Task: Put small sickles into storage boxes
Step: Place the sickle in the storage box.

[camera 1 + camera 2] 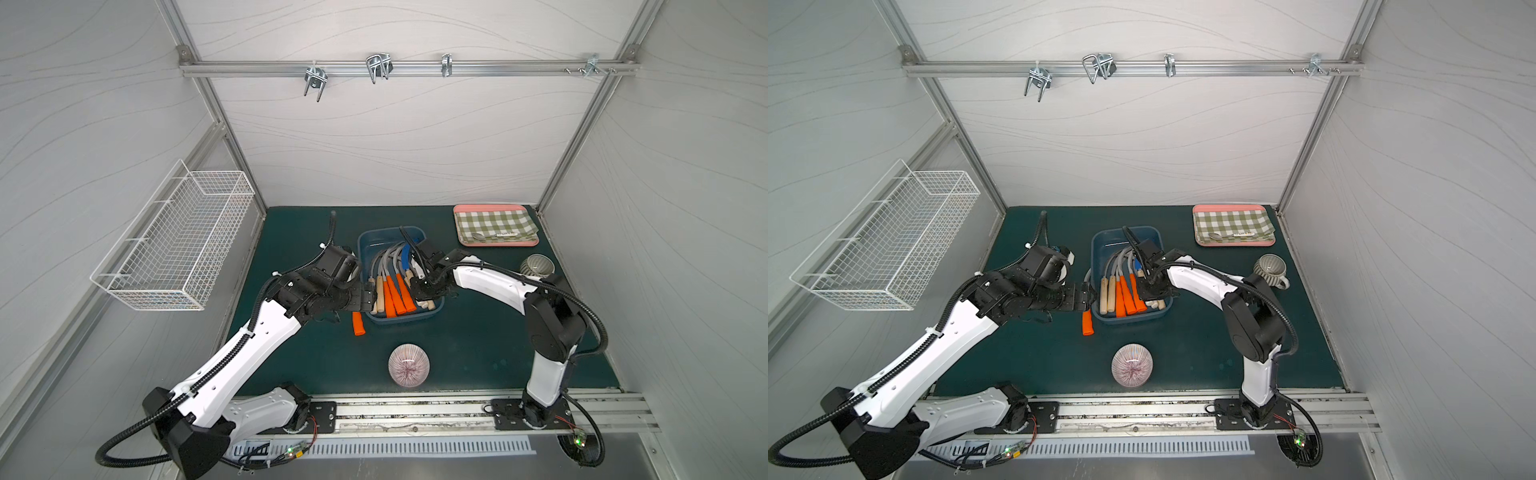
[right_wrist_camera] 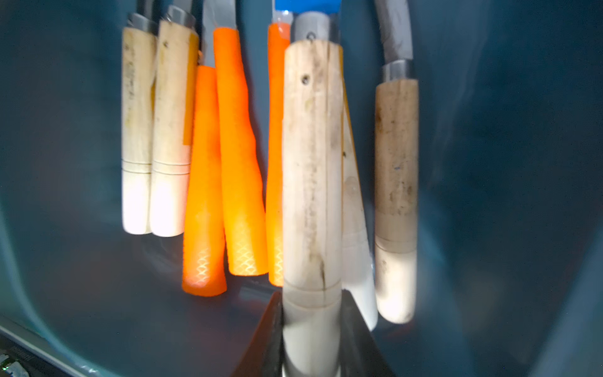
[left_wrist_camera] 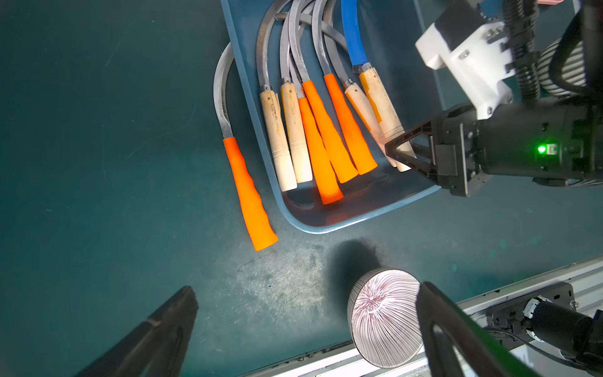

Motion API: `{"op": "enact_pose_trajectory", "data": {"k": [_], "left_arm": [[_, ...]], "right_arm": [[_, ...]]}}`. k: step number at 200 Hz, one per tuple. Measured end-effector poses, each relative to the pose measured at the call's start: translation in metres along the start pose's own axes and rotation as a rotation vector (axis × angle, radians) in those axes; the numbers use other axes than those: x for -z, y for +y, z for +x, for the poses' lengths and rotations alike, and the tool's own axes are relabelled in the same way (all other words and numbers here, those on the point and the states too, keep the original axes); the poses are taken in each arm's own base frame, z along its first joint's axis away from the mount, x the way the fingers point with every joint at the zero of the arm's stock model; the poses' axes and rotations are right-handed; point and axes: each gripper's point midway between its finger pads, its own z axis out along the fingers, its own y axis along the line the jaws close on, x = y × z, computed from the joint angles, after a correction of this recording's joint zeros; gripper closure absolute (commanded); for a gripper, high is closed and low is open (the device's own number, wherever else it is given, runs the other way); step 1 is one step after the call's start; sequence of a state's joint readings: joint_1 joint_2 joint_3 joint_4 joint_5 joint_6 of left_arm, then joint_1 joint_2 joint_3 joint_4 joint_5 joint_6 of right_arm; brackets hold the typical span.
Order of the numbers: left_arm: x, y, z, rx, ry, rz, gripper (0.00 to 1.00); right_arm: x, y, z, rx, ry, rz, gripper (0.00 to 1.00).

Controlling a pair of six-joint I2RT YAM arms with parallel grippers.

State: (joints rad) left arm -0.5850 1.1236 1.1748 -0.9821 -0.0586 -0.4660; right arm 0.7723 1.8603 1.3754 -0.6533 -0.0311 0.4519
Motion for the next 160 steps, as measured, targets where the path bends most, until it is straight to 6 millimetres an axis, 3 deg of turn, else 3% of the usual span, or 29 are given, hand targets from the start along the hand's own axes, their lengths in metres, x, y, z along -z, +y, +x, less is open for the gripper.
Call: {"op": "enact_pose_trajectory", "data": {"k": [27, 75, 113, 139, 160], "left_arm": [[-0.004, 0.003, 0.004, 0.01, 0.016, -0.004, 0.01], [-0.008, 0.007, 0.007, 0.022, 0.029, -0.005, 0.01], [-0.009, 0.009, 0.006, 0.036, 0.03, -0.005, 0.01], [-0.014, 0.011, 0.01, 0.046, 0.044, -0.014, 0.01], [-0.019, 0.014, 0.014, 0.059, 0.058, -0.026, 0.01]], "right_arm": [[-0.009, 0.0, 0.001, -0.001, 0.019, 0.002, 0.76], [-0.006, 0.005, -0.011, 0.015, -0.006, -0.003, 0.4], [0.001, 0.008, -0.02, 0.028, -0.031, -0.004, 0.34], [0.011, 0.009, -0.019, 0.033, -0.038, -0.004, 0.2], [0.033, 0.013, -0.022, 0.039, -0.074, -0.022, 0.1]]}}
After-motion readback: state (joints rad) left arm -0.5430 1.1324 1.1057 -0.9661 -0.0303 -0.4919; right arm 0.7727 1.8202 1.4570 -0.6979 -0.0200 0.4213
